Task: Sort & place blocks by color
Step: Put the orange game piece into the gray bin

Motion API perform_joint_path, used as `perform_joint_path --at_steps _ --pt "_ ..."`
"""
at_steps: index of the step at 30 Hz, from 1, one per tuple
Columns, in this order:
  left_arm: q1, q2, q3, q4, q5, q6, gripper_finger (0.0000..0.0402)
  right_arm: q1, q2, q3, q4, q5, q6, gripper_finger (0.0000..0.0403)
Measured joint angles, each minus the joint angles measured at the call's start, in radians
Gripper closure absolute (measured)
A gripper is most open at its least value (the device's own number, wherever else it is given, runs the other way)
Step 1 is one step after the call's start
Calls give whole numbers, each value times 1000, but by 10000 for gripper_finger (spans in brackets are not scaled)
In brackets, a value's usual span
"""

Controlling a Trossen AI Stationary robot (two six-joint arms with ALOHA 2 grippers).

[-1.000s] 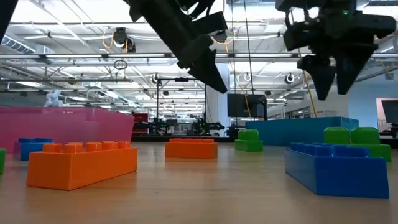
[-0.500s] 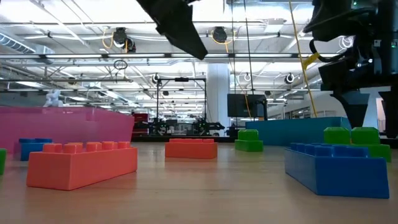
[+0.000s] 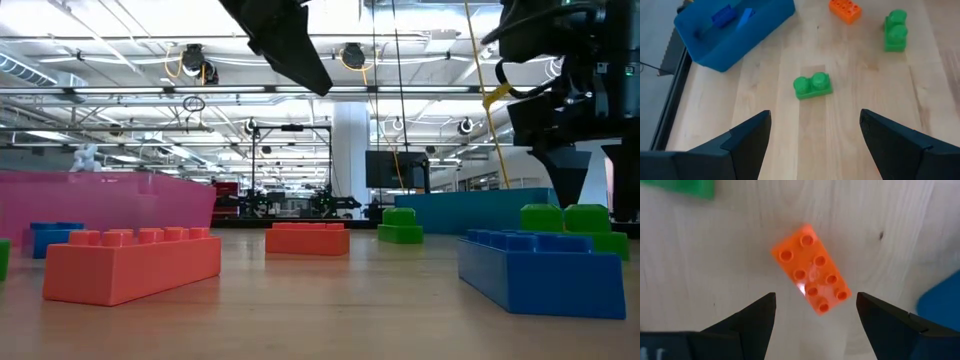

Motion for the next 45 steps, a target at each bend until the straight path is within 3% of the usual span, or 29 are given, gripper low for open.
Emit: perform_joint_path --at_steps 8,24,31,40,45 --pt "0 0 0 8 0 -2 94 -20 0 -7 83 41 90 133" --pt "0 0 0 20 0 0 94 -20 -3 -147 294 54 143 141" --pt "0 0 0 20 -4 -6 94 -20 -2 -173 329 33 148 215" --pt "-4 0 0 19 -5 -18 94 -20 0 -174 324 0 199 379" --pt "-4 0 0 20 -5 -17 94 -20 -5 -166 313 -22 194 389"
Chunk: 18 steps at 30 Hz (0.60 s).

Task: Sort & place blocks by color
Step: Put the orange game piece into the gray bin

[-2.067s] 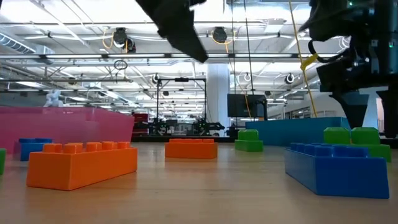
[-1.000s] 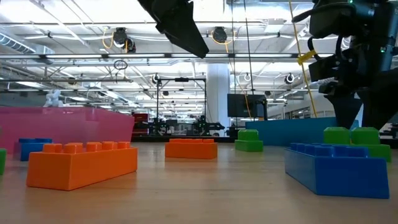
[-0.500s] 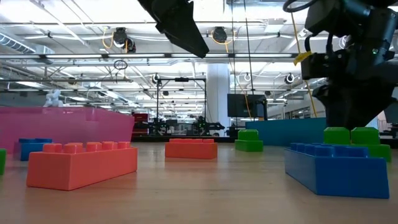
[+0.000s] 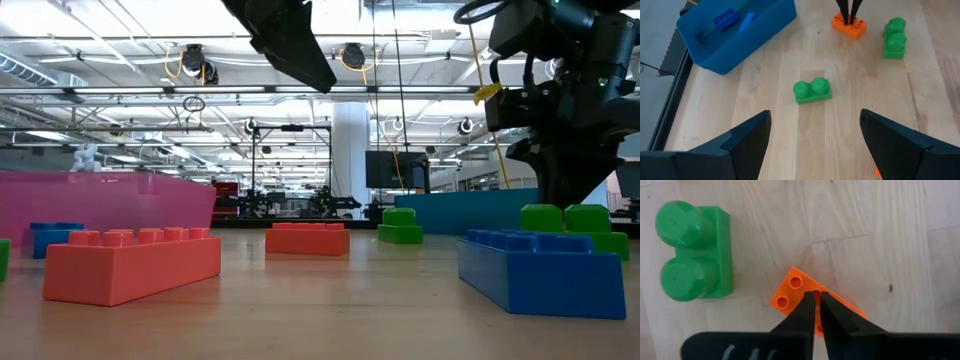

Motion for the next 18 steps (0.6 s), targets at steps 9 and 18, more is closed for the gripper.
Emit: perform_joint_path --at_steps 9,18 --pt "0 0 0 7 -1 13 94 2 -73 119 -95 -24 -3 403" --pt "0 0 0 6 -1 16 94 59 -127 304 -330 -140 68 403"
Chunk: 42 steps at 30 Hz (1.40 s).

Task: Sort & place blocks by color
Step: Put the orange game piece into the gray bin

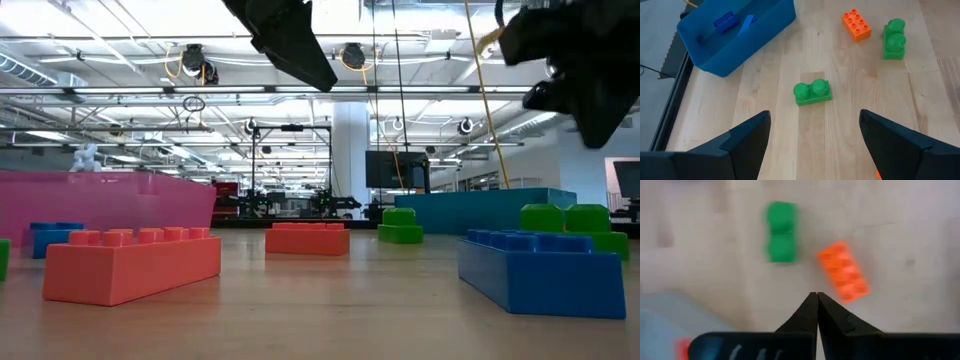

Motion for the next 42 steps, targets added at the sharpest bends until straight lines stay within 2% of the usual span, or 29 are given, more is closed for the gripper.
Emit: perform_joint_path --at_steps 2,6,9,12,15,19,24,28,34,42 --pt "1 0 0 0 0 0 94 13 -4 43 -47 -22 18 403" --pt "2 0 0 1 0 0 94 26 -10 82 -61 24 9 403" --pt "2 0 0 1 0 0 94 28 -8 59 -10 67 -49 398" --pt "2 0 0 1 0 0 94 28 -7 2 79 93 -124 374" --pt "2 0 0 1 0 0 94 13 -7 -66 160 81 -173 329" --pt "2 0 0 1 0 0 94 -5 -6 -146 230 93 -189 247" --pt "2 0 0 1 0 -9 94 -6 -6 -218 321 166 -197 147" --pt "2 0 0 1 0 -7 94 -6 -7 -256 339 165 -189 100" --pt "9 0 0 10 0 -10 94 2 -7 -325 368 162 -185 93" --pt "9 0 0 10 0 -28 94 2 -9 -443 537 160 -148 132"
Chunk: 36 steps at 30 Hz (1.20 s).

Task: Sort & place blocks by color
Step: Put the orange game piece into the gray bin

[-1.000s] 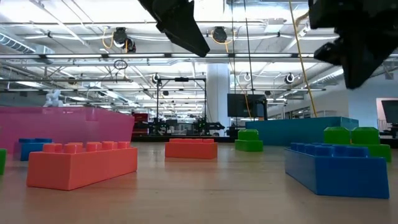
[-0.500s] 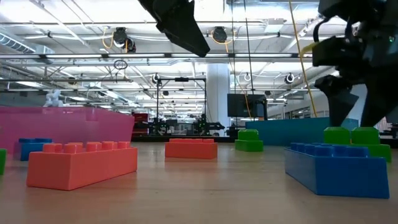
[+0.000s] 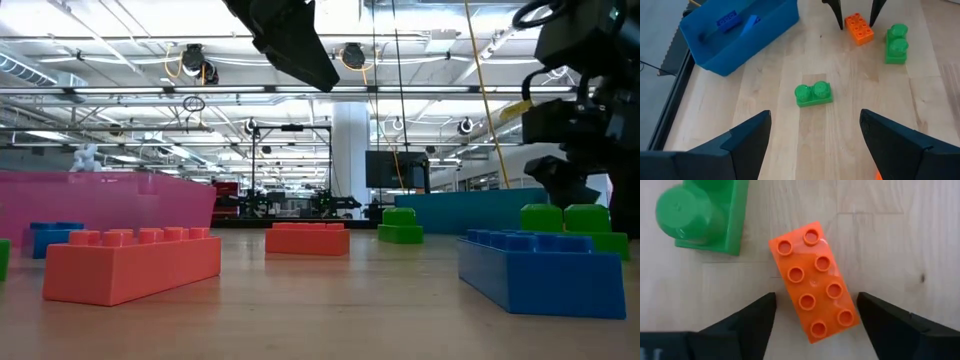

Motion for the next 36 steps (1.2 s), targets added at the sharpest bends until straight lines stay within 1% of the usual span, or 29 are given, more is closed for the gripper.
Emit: perform_joint_path --at_steps 3,7,10,13,17,19,22,26,32,34,36 --pt "0 0 0 0 0 0 94 0 -1 -10 3 4 30 179" --pt "0 0 0 0 0 1 94 0 0 -1 -5 -1 29 269" --pt "0 0 0 0 0 1 94 -1 2 26 -30 -21 -1 271" --pt "0 0 0 0 0 1 94 0 4 79 -115 -35 -19 271" --pt "0 0 0 -1 0 2 94 0 4 196 -266 -36 -28 271" --pt "0 0 0 -4 0 1 94 -1 4 263 -343 -56 -27 271" --pt "0 0 0 -6 0 1 94 -1 3 359 -438 -143 7 271" --pt "0 0 0 -10 0 0 94 14 3 436 -510 -321 81 271" --pt "0 0 0 -10 0 -1 94 95 3 452 -542 -597 180 271" --pt "0 0 0 -10 0 -3 94 140 3 452 -551 -647 221 271" --pt "0 0 0 -10 0 -3 94 185 3 452 -557 -669 267 271"
